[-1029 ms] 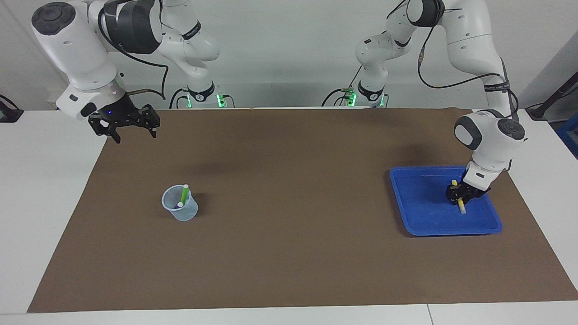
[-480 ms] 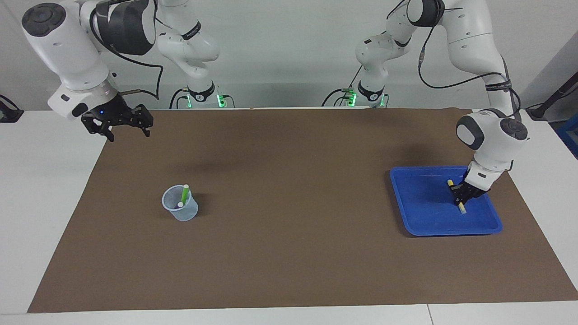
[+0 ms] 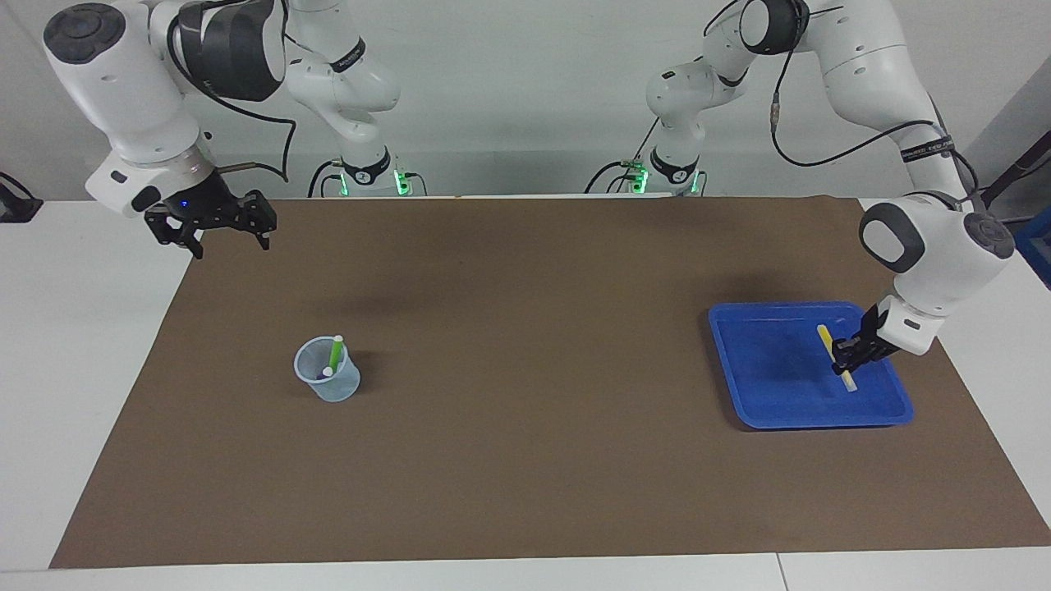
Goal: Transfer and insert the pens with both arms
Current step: 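Grasp and lift the yellow pen out of the tray with the left gripper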
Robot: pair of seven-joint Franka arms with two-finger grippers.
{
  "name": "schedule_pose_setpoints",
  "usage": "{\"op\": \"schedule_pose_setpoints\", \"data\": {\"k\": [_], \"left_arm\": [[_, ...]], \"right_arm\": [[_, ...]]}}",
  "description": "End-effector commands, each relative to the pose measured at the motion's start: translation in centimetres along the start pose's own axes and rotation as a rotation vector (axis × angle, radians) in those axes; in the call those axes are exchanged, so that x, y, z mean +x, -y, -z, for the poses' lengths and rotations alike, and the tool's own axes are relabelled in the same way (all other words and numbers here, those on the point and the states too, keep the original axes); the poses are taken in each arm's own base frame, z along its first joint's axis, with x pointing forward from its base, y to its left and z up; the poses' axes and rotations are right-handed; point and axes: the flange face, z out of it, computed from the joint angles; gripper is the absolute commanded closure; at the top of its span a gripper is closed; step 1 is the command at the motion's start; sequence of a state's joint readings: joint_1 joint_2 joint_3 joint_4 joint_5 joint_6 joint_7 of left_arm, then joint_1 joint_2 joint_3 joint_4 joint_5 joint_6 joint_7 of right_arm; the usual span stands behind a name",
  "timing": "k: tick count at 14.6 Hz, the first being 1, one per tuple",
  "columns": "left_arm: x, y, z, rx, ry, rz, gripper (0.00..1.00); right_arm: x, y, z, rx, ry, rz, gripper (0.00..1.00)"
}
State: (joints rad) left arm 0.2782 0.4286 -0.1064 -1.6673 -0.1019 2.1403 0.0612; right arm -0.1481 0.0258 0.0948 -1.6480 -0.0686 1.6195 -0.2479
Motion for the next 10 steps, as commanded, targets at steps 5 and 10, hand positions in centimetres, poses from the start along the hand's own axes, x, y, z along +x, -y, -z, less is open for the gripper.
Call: {"op": "schedule_pose_setpoints", "data": {"k": [5, 10], "left_arm": [[0.9, -9.5, 1.8, -0.204, 0.079, 0.545, 1.0], [-1.3, -19.2, 3.9, -0.253, 0.15, 0.866, 1.0]], "right_arm": [[-0.1, 0.5, -0.1, 0.002, 0.012, 0.034, 0.0], [-0.2, 1.0, -0.1, 0.014, 0.012, 0.037, 0.0]]}}
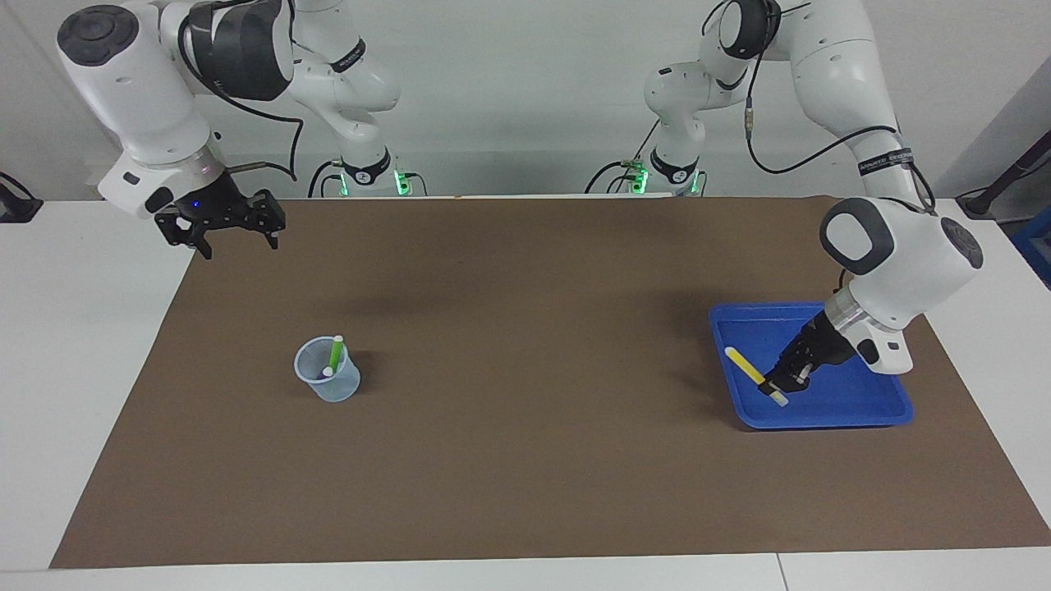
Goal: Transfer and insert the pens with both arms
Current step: 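Grasp and lift the yellow pen out of the tray with the left gripper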
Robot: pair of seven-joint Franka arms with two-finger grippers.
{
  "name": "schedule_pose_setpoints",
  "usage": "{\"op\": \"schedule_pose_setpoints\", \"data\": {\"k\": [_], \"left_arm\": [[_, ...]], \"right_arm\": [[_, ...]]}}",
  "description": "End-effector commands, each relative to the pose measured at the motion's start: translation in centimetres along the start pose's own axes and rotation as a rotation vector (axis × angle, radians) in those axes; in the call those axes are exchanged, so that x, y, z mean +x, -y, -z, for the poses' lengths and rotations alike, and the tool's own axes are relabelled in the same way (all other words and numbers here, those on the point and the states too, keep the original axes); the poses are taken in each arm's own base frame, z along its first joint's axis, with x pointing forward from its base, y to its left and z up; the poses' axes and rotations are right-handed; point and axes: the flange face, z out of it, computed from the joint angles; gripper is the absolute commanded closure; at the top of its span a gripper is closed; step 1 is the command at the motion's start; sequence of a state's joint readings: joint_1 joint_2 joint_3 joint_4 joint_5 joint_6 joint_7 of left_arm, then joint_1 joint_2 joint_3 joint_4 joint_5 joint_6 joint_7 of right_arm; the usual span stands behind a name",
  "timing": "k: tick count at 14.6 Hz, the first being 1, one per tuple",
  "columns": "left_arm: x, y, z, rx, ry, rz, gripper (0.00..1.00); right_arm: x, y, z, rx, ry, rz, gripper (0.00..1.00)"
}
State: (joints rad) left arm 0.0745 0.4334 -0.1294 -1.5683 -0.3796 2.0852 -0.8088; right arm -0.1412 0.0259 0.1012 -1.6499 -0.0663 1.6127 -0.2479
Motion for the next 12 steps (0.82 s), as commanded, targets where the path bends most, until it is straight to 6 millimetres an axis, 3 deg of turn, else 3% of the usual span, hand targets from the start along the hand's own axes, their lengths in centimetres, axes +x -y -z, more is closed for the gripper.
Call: {"op": "schedule_pose_setpoints", "data": {"k": [1, 5, 9, 12], "left_arm": [[-4.4, -1.9, 0.8, -0.002, 0.021, 0.132, 1.0], [-12.0, -4.6, -0.8, 0.031, 0.051, 0.286, 1.0], [-18.2, -4.5, -1.9, 0.064, 0.06, 0.391, 1.0], [-20.8, -5.4, -1.5, 0.018, 0.1, 0.519, 1.0]], "right_arm": [[-0.1, 1.1, 0.0, 0.009, 0.006, 0.039, 0.0], [-0.2, 0.8, -0.1, 0.01, 0.013, 0.031, 0.0], [-0.5, 1.2, -1.0, 0.059, 0.008, 0.016, 0.0], [0.2, 1.3, -1.6, 0.128, -0.023, -0.013, 0.0]]}}
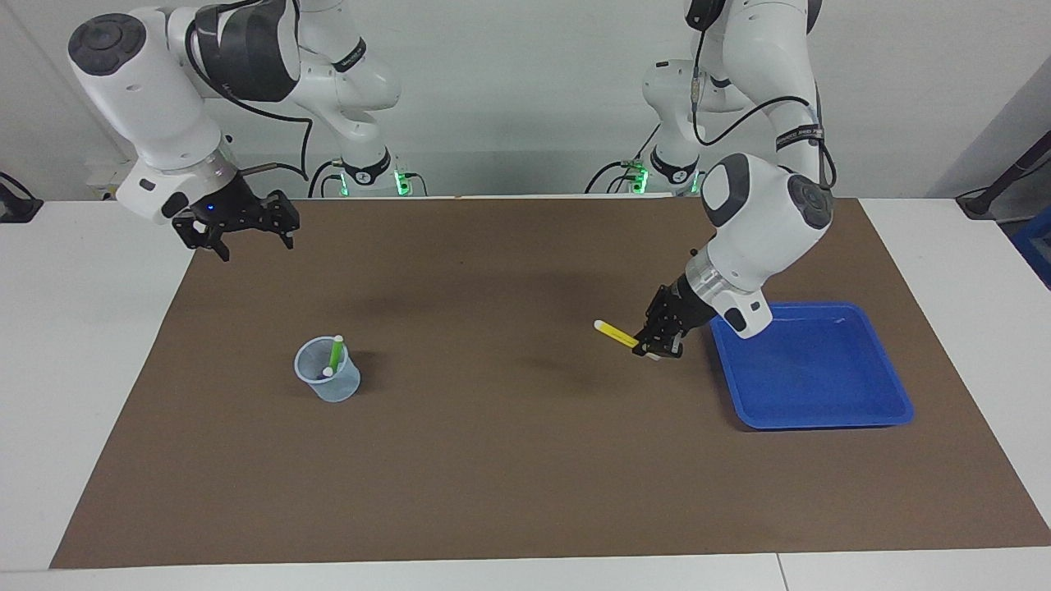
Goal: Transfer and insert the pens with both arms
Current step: 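Carry the yellow pen toward the right gripper while the right gripper approaches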
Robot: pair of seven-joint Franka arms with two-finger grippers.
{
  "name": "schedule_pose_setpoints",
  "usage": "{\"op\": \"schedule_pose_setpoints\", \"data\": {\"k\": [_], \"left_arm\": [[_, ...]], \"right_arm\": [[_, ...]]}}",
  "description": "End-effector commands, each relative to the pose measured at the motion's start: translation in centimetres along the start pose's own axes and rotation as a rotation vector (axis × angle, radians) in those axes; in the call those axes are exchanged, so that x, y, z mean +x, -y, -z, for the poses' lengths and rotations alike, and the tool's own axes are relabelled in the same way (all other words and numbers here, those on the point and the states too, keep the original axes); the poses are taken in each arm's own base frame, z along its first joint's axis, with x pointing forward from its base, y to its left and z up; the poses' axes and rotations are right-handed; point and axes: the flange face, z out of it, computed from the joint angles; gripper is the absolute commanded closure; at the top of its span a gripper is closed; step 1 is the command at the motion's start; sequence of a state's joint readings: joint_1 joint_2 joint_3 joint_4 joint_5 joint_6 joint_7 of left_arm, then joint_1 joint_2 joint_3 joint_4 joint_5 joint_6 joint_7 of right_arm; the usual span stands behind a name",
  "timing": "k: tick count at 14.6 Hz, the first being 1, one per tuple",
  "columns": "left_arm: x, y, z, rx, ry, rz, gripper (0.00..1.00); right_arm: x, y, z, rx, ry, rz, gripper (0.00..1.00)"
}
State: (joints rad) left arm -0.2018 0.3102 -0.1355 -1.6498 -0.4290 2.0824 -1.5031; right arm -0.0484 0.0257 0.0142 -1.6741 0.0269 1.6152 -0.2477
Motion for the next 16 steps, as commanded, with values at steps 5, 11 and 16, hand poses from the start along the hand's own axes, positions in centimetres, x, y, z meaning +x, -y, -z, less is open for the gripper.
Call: {"op": "schedule_pose_setpoints", "data": {"k": [5, 11, 16], "left_arm": [[-8.8, 2.2, -1.3, -0.092, 0.055, 0.272, 1.0], [-14.8, 4.4, -3.7, -0.081, 0.077, 0.298, 1.0], [-18.8, 6.9, -5.8, -0.064, 0.085, 0.296, 1.0]], "right_arm": [[1.3, 2.2, -0.4, 0.309, -0.097, -0.116, 0.0], [3.6, 5.9, -0.6, 0.537, -0.175, -0.255, 0.0], [5.3, 12.0, -2.3, 0.554, -0.156, -0.228, 0.0]]}}
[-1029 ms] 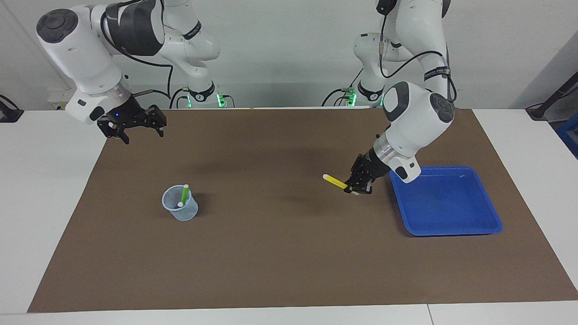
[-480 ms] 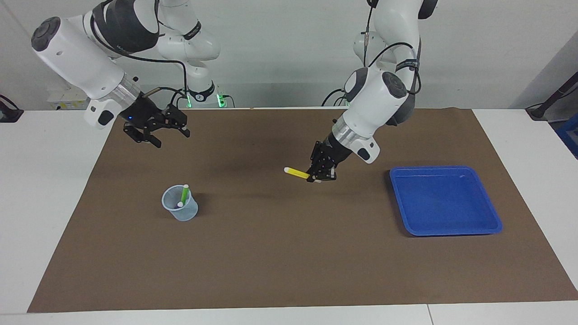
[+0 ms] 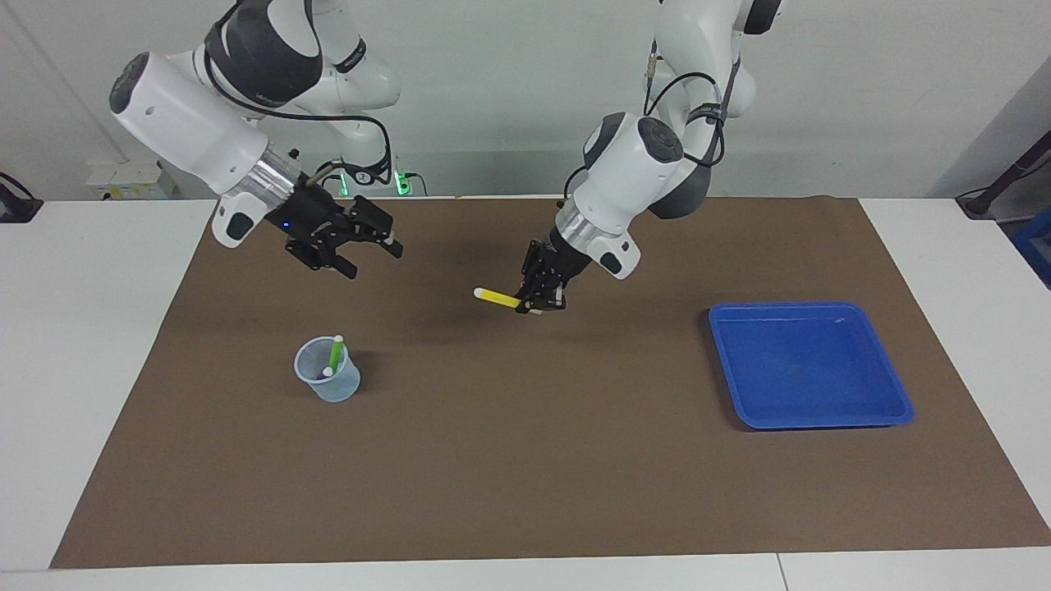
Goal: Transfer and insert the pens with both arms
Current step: 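Carry the yellow pen toward the right gripper while the right gripper approaches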
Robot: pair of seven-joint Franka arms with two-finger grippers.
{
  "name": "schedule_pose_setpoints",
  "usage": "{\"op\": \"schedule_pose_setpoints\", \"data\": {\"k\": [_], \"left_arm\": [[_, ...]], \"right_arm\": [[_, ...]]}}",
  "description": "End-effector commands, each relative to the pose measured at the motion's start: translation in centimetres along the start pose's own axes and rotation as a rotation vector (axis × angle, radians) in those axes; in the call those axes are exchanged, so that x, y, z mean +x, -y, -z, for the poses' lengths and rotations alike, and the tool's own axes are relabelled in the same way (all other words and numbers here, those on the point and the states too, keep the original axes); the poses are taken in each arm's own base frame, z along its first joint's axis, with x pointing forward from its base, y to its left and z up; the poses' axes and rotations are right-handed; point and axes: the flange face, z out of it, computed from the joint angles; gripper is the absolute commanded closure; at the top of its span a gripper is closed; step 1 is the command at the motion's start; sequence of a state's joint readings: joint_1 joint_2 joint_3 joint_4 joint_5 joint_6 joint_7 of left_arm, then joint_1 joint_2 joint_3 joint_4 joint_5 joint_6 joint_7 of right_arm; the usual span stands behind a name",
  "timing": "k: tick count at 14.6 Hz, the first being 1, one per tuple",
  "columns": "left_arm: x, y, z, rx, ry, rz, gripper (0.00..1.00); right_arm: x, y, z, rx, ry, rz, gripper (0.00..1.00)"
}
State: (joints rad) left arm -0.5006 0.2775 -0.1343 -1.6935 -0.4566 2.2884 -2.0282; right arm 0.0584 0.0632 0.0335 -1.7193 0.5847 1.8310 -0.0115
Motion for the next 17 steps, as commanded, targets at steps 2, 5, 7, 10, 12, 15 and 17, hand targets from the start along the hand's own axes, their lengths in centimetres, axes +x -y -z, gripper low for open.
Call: {"op": "schedule_pose_setpoints", "data": {"k": [2, 5, 7, 10, 12, 15, 17], "left_arm": [[-2.5, 3.9, -1.4, -0.055, 0.044, 0.039, 1.0], [-5.3, 5.8, -2.2, -0.119, 0.109, 0.064, 1.0], [-6.8, 7.1, -2.7, -0.156, 0.15, 0.062, 1.0], [-7.7, 7.9, -2.7, -0.173, 0.175, 0.068, 1.0], [-7.9, 7.8, -2.5, -0.203, 0.203, 0.092, 1.0], [-7.2, 7.7, -3.3, -0.227, 0.209, 0.104, 1.0], [-6.9, 7.7, -3.4, -0.25, 0.219, 0.108, 1.0]], "right_arm": [[0.4, 1.2, -2.7, 0.022, 0.011, -0.002, 0.0], [0.7, 0.9, -3.3, 0.021, 0.017, 0.028, 0.0], [0.9, 0.6, -3.9, 0.02, 0.026, 0.039, 0.0], [0.7, 0.6, -4.0, 0.02, 0.038, 0.054, 0.15], [0.6, 0.6, -4.0, 0.018, 0.046, 0.059, 0.21], [0.1, 0.6, -3.5, 0.015, 0.071, 0.063, 0.24], [-0.1, 0.6, -2.9, 0.014, 0.078, 0.064, 0.27]]}}
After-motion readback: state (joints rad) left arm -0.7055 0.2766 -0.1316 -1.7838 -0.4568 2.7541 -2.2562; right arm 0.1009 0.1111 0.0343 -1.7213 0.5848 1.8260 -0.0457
